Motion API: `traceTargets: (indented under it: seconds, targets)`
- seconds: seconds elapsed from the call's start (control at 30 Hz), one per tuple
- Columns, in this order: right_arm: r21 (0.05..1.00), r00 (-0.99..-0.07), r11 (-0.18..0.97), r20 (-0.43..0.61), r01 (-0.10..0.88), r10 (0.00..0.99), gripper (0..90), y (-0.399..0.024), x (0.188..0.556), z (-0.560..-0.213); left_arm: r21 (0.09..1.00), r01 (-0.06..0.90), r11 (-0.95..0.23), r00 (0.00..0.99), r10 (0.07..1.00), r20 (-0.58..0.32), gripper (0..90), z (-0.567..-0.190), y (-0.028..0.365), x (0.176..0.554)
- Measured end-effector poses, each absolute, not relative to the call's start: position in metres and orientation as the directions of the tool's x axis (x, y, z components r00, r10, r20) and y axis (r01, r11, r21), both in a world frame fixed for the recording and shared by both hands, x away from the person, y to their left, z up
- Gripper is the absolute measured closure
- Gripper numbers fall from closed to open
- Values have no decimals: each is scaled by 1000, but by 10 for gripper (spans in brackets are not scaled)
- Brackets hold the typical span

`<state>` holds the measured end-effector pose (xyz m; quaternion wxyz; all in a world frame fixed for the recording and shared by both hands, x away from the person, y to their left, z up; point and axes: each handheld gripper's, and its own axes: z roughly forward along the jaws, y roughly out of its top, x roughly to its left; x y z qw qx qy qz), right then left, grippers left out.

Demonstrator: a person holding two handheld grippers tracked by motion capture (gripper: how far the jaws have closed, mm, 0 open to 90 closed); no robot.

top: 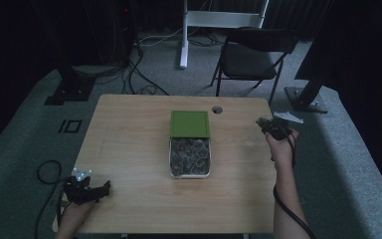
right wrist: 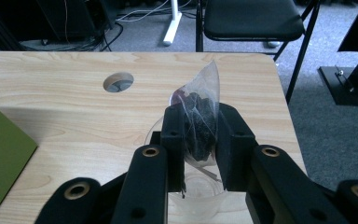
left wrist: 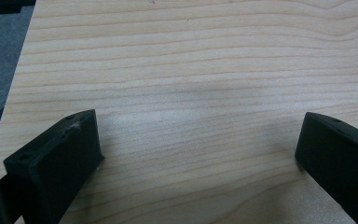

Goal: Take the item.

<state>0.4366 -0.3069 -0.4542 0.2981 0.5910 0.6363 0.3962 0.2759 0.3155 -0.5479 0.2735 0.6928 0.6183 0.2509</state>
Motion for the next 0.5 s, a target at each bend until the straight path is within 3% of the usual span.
traceTargets:
  seconds: [0.33,0.5]
  targets:
    - [849,-134,-10,95,528,986,719,-306,439,-458,689,719,-86,110,994,10,5,-548,315,276]
    - [847,-139,-14,103,531,985,660,-308,439,-457,689,719,-86,110,994,10,5,-548,315,276]
